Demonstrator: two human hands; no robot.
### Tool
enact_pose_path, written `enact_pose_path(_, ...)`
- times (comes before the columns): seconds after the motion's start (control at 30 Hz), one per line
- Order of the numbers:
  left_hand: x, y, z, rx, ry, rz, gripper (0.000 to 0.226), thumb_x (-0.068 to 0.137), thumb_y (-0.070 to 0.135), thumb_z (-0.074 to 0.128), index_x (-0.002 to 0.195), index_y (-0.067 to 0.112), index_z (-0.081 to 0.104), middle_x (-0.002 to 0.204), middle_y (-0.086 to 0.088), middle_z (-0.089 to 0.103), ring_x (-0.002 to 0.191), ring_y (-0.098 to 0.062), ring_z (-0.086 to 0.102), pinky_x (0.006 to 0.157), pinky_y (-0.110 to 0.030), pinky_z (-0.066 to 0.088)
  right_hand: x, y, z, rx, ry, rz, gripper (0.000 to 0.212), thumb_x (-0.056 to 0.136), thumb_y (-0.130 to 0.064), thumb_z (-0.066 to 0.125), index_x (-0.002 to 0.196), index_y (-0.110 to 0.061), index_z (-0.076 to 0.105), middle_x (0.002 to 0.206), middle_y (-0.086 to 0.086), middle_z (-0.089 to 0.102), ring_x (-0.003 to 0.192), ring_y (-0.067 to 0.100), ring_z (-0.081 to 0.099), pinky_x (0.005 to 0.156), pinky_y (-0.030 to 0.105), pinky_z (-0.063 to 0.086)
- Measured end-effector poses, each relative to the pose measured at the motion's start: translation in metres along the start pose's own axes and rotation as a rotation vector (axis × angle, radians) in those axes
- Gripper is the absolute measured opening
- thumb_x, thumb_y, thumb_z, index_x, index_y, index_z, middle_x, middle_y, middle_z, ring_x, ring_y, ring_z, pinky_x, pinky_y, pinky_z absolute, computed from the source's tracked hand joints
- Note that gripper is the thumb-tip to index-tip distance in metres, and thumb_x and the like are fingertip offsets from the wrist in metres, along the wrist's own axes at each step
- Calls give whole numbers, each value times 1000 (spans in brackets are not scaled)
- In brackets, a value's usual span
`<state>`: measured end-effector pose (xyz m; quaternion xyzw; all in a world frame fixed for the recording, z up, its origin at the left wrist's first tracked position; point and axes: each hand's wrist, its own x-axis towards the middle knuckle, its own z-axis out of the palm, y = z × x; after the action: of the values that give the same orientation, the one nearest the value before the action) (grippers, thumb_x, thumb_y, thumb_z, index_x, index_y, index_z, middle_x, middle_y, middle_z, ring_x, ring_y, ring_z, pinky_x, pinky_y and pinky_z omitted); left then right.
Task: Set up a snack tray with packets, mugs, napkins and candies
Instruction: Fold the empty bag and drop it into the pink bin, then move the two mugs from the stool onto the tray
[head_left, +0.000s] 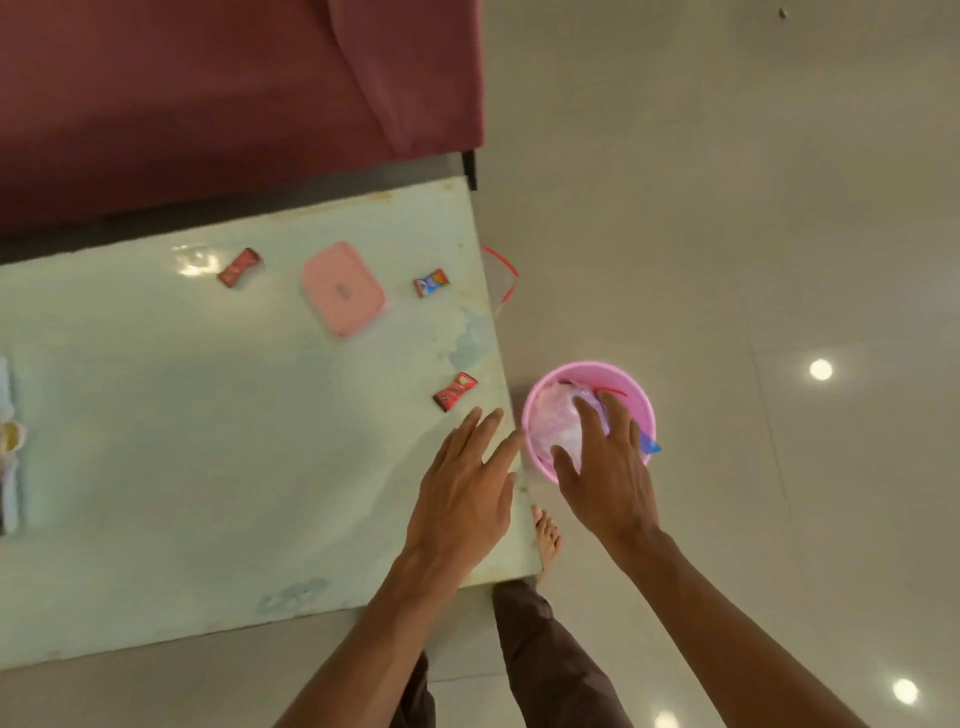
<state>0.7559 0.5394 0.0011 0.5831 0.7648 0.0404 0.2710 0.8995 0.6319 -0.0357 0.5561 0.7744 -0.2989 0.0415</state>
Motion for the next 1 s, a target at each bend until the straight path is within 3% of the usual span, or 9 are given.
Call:
enact_pose_path(0.07, -25, -18, -15, -40, 52, -74, 51, 95, 29, 68, 144, 20, 57, 155, -8, 49, 147, -27, 42, 114, -36, 39, -13, -29, -8, -17, 0, -55, 66, 86, -21, 72, 144, -14, 42, 151, 16, 36, 136, 37, 38, 95, 51, 53)
enact_pose_path(0.2, -78, -60, -40, -107, 196, -204, 49, 92, 23, 72, 140, 19, 62, 151, -8, 54, 143, -28, 47, 109, -42, 49, -38, -94, -9, -81, 1, -175, 58, 86, -20, 72, 138, -8, 50, 146, 21, 43, 134, 42, 41, 95, 52, 49)
enact_pose_path(0.4, -167, -153, -59, -134, 422, -413, 50, 92, 26, 72, 140, 15, 62, 148, -10, 56, 140, -32, 50, 104, -51, 52, -79, -206, 31, -170, -69, -421, 58, 90, -27, 68, 141, -10, 48, 154, 16, 34, 137, 36, 41, 90, 46, 54)
enact_pose_path(0.5, -211, -201, -59, -104, 440, -489, 54, 98, 34, 63, 148, 18, 52, 156, -10, 47, 146, -34, 40, 113, -54, 42, -101, -257, 64, -241, -108, -520, 61, 92, -32, 64, 145, -12, 42, 158, 14, 27, 142, 33, 33, 94, 47, 55)
enact_pose_path(0.63, -276, -262, -60, -143, 394, -608, 57, 105, 47, 32, 157, 23, 35, 165, -8, 30, 153, -32, 22, 121, -53, 25, -140, -325, 116, -380, -172, -608, 70, 94, -42, 58, 152, -14, 32, 163, 12, 17, 150, 31, 17, 109, 47, 39)
enact_pose_path(0.7, -309, -284, -62, -166, 394, -658, 60, 104, 49, 23, 157, 23, 36, 164, -8, 31, 153, -33, 24, 121, -55, 28, -159, -352, 139, -423, -207, -637, 71, 95, -46, 53, 154, -16, 27, 164, 11, 13, 151, 29, 13, 111, 44, 37)
enact_pose_path(0.9, -404, -352, -71, -257, 437, -832, 55, 101, 45, 33, 148, 23, 52, 154, -9, 50, 141, -35, 48, 105, -55, 48, -203, -433, 206, -406, -240, -696, 76, 92, -61, 30, 155, -18, 23, 164, 7, 18, 150, 26, 15, 107, 47, 41)
enact_pose_path(1.0, -441, -385, -75, -308, 435, -895, 60, 101, 49, 21, 156, 29, 35, 164, -6, 32, 150, -34, 32, 116, -53, 34, -216, -474, 233, -441, -273, -734, 77, 92, -63, 27, 156, -20, 19, 165, 5, 12, 151, 24, 9, 110, 45, 39)
